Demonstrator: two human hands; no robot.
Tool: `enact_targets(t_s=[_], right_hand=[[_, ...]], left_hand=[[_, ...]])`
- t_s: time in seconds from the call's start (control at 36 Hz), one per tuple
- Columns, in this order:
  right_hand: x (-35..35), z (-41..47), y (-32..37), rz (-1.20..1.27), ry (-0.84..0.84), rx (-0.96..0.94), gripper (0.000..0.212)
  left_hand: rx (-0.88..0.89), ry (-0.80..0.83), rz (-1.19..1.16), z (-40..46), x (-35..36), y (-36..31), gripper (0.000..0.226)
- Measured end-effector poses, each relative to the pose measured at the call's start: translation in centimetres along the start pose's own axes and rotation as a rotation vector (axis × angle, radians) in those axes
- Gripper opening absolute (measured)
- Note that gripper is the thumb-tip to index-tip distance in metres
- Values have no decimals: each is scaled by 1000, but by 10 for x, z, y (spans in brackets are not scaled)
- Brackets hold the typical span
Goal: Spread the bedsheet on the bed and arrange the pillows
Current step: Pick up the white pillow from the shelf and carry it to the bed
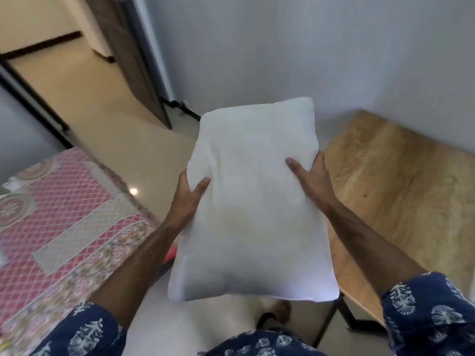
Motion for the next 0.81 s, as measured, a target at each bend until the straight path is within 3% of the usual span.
enact_targets(t_s=[0.14,0.33,0.61,0.81], right_hand=[[115,-39,52,-20,216,-73,89],[280,-122,105,29,494,-156,84],[505,-245,146,-11,895,-232,81],[665,-333,157,15,1069,-260,71]], left_hand=[[-35,-214,-39,-59,-118,40,64],[-163,-500,-67,-145,-265,107,64],[-341,-835,-133,-262,-428,212,63],[-441,-1003,-102,-322,-545,280,63]])
Point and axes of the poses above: each hand's wrist, its own z-axis towards the middle knuckle, its own x-axis out of the palm, y = z × x, the point moved 1 cm from there along z, towards the middle knuckle, and after that the axes turned 11 degrees about z, right-handed, at the moved point
